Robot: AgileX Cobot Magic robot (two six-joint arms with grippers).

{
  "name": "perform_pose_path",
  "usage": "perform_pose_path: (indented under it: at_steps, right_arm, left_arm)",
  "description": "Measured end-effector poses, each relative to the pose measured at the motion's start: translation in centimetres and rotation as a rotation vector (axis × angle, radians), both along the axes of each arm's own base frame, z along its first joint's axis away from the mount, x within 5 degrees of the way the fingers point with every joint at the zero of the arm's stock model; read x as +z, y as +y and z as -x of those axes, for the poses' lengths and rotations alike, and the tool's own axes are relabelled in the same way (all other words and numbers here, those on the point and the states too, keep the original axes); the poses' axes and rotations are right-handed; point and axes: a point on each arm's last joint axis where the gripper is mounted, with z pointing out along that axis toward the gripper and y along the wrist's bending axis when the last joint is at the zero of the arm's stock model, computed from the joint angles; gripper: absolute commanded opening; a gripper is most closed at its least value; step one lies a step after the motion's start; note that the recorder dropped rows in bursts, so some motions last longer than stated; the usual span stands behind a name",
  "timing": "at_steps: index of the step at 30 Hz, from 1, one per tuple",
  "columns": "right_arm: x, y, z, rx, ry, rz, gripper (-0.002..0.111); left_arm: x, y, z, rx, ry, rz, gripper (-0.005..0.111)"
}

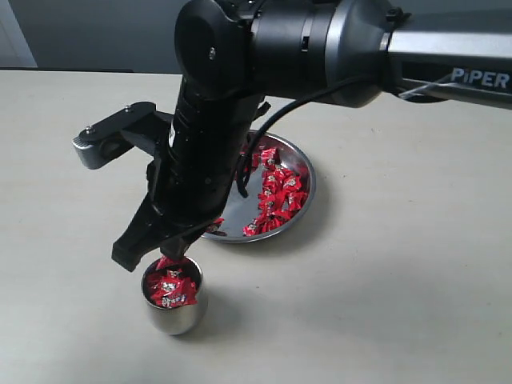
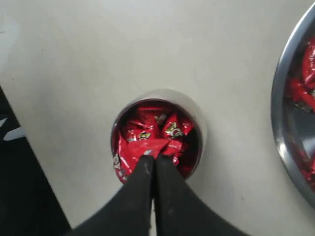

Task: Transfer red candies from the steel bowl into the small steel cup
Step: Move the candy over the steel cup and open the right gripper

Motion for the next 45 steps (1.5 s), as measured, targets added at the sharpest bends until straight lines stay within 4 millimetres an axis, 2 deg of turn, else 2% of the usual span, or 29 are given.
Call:
perform_pose_path:
  at_steps: [19,29,36,45]
  right_arm:
    - [0.2,0.4,0.3,0.033,0.027,-0.055,-0.001]
    - [-2.0,0.9,0.0,0.044,0.055,-0.018,0.0]
    - [-2.0,0.9,0.0,0.051,0.054,-0.018,0.023]
    - [-2.0,0.9,0.0,0.059,0.05,-0.018,0.023]
  left_arm:
    - [0.0,0.0,0.0,0.0,0.0,0.0,0.0]
    - [0.0,0.0,0.0,0.0,0.0,0.0,0.0]
    - [0.0,0.0,0.0,0.0,0.0,0.0,0.0]
    - [0.0,0.0,0.0,0.0,0.0,0.0,0.0]
